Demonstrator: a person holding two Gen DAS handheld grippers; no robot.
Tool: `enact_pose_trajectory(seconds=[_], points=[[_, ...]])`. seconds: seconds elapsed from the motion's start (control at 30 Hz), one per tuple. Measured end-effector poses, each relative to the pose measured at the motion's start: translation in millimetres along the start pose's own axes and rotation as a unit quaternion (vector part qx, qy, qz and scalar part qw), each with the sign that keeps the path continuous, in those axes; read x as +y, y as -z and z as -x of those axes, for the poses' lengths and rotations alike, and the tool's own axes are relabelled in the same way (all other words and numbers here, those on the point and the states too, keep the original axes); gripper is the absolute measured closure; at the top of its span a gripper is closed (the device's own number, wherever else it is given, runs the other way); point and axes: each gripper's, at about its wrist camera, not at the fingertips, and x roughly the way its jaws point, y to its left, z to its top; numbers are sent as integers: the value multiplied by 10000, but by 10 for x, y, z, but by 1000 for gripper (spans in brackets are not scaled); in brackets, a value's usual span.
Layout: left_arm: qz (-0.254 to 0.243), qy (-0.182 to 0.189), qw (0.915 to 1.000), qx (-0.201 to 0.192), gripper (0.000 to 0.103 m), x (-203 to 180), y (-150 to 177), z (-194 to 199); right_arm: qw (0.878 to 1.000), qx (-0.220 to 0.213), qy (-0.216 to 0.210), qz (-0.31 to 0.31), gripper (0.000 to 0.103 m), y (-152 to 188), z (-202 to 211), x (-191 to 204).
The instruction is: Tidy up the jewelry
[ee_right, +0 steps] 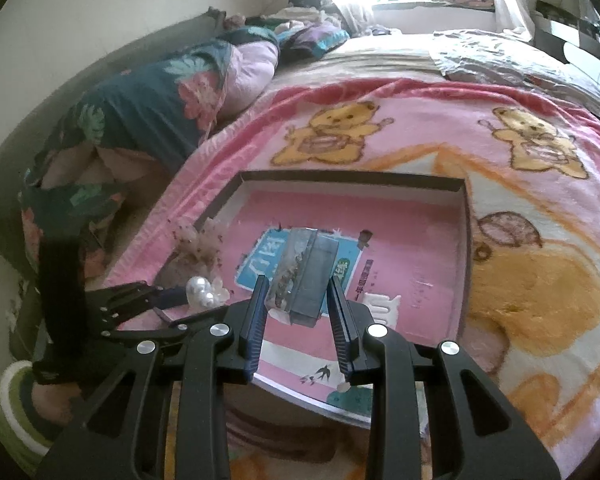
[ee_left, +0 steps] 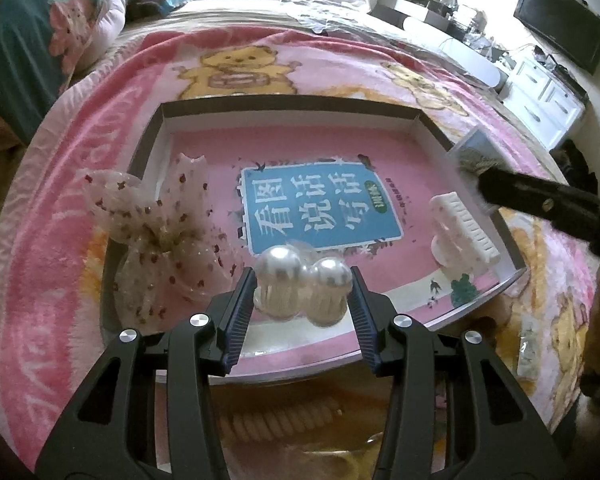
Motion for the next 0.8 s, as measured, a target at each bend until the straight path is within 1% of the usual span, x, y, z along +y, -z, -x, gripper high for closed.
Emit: enact_pose_trajectory(seconds=[0.2, 0.33, 0.47, 0.57, 0.77, 0.8], points=[[50, -5, 10000, 2, 65, 42, 22, 14, 9996, 261, 57, 109, 75, 64, -247, 8], [86, -1, 10000, -16, 61, 75, 49, 86, 9987, 452, 106, 194, 75, 124, -375, 29], [168, -7, 9998, -92, 61, 127, 68, 195, 9975, 585, 223, 337, 75, 186, -464, 76], [259, -28, 9995, -158, 61, 166, 81, 286, 9966, 634, 314, 414, 75, 217, -487, 110], [370, -69, 9988, -315, 59, 187, 108, 480, 9967, 606, 278, 457, 74, 207, -417, 167], [374, -73, 9987, -340, 59, 181, 110, 510, 9970, 586, 247, 442, 71, 196, -382, 175]])
